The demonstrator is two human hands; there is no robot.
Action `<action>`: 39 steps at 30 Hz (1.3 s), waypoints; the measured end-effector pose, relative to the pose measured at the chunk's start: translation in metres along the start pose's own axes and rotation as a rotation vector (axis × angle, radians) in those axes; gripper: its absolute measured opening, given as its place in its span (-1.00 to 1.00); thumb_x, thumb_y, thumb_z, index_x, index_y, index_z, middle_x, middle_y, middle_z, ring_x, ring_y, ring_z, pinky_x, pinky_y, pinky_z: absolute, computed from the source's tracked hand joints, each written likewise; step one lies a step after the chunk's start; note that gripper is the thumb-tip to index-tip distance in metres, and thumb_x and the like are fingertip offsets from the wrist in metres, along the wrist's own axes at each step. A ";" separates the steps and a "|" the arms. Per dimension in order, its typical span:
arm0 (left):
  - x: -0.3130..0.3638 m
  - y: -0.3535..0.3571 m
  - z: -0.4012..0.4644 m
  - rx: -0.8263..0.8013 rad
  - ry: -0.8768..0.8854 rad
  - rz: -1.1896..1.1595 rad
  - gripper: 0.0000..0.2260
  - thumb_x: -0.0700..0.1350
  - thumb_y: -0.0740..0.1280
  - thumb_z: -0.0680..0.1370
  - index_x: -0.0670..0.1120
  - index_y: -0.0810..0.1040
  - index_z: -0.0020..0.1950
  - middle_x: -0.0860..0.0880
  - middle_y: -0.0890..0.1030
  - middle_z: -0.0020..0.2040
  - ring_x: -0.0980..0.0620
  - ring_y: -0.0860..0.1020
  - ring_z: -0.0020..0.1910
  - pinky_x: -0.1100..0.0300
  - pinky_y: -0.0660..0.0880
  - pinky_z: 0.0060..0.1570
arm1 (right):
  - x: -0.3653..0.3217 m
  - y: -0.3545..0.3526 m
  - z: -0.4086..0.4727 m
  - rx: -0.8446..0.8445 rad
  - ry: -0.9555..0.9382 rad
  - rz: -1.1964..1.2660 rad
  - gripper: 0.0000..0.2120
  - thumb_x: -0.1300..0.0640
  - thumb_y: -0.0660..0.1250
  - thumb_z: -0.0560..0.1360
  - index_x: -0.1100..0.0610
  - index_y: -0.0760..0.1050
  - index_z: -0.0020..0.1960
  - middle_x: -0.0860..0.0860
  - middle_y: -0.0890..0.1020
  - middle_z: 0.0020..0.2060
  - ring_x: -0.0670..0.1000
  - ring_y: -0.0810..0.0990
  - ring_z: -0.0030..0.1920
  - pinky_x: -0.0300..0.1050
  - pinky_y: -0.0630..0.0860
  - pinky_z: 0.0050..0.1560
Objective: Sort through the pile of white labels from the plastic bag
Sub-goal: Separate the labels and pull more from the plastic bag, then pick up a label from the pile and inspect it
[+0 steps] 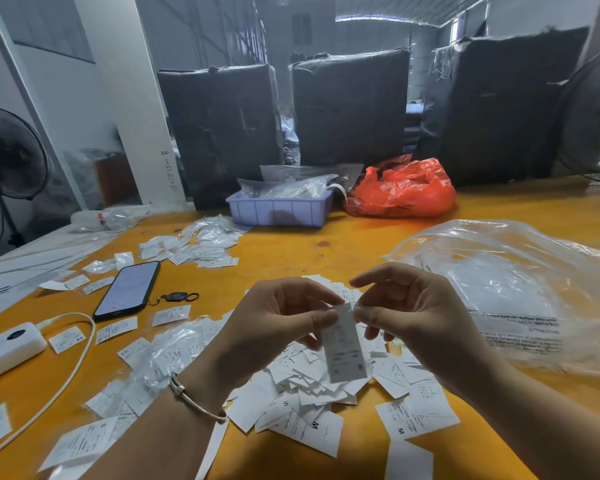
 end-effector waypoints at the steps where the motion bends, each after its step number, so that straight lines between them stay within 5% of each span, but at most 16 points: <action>1: 0.000 0.000 0.000 0.003 -0.005 0.009 -0.94 -0.15 0.44 0.47 -0.04 0.69 -0.09 -0.03 0.72 -0.15 0.04 0.68 -0.18 0.22 0.60 -0.25 | 0.000 0.000 0.000 -0.002 0.001 -0.002 -0.77 0.42 0.43 0.38 0.18 0.59 -0.03 0.11 0.68 -0.31 0.02 0.59 -0.41 -0.24 0.45 -0.43; 7: 0.003 -0.023 0.001 0.012 -0.050 0.232 -0.85 -0.30 0.38 0.53 -0.08 0.68 -0.13 0.01 0.71 -0.18 0.03 0.65 -0.20 0.24 0.59 -0.27 | 0.002 -0.001 0.000 0.000 -0.027 -0.134 -0.81 0.31 0.45 0.42 0.11 0.60 -0.02 0.04 0.70 -0.28 0.03 0.63 -0.38 -0.20 0.51 -0.41; 13: -0.007 -0.079 -0.004 0.167 -0.283 0.797 -0.83 -0.18 0.40 0.55 0.08 0.63 -0.17 0.14 0.65 -0.17 0.15 0.57 -0.11 0.29 0.47 -0.19 | 0.008 -0.029 0.010 0.239 -0.168 -0.905 -0.90 0.26 0.39 0.42 0.12 0.64 -0.10 -0.06 0.63 -0.37 0.00 0.57 -0.39 -0.04 0.55 -0.35; 18: -0.014 -0.098 -0.011 0.032 -0.512 1.053 -0.83 -0.13 0.44 0.52 0.09 0.63 -0.24 0.11 0.66 -0.23 0.11 0.60 -0.20 0.19 0.56 -0.18 | 0.014 -0.059 0.019 0.359 0.083 -1.244 -0.87 0.28 0.31 0.39 0.09 0.56 -0.24 0.02 0.58 -0.37 0.10 0.49 -0.34 -0.18 0.25 -0.41; 22: -0.013 -0.099 -0.012 -0.038 -0.551 1.066 -0.83 -0.12 0.47 0.50 0.12 0.65 -0.25 0.14 0.67 -0.19 0.10 0.62 -0.15 0.16 0.58 -0.12 | 0.023 -0.077 0.024 0.254 0.286 -1.339 -0.83 0.16 0.35 0.44 0.08 0.57 0.02 0.02 0.61 -0.06 0.10 0.53 -0.05 -0.11 0.40 -0.22; 27: -0.010 -0.095 -0.011 0.032 -0.468 1.077 -0.91 -0.03 0.51 0.46 0.15 0.64 -0.13 0.19 0.57 -0.12 0.23 0.51 -0.13 0.31 0.43 -0.25 | 0.034 -0.080 0.028 0.110 0.443 -1.463 -0.66 -0.14 0.36 0.48 0.05 0.52 0.14 0.02 0.54 0.12 0.09 0.47 0.16 -0.06 0.46 0.01; 33: -0.013 -0.056 -0.001 0.231 -0.124 0.938 -0.95 0.04 0.43 0.51 0.14 0.58 -0.11 0.17 0.57 -0.07 0.21 0.50 -0.03 0.23 0.45 -0.11 | 0.036 -0.079 0.024 0.164 0.366 -1.497 -0.87 0.22 0.28 0.47 0.07 0.58 -0.06 0.02 0.62 -0.06 0.10 0.57 -0.03 -0.07 0.54 -0.07; 39: -0.029 -0.014 0.007 0.099 0.023 0.862 -0.76 0.14 0.43 0.49 0.12 0.62 0.11 0.25 0.56 0.11 0.24 0.45 0.17 0.19 0.45 0.17 | 0.036 -0.083 0.025 0.259 0.285 -1.442 -0.89 0.18 0.29 0.47 0.10 0.57 -0.19 0.04 0.61 -0.19 0.12 0.55 -0.16 -0.08 0.52 -0.19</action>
Point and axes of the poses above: each hand's wrist, its own z-axis towards the middle knuckle, its own y-axis out of the palm, x = y × z, the point moved 1 cm from there along z, towards the middle knuckle
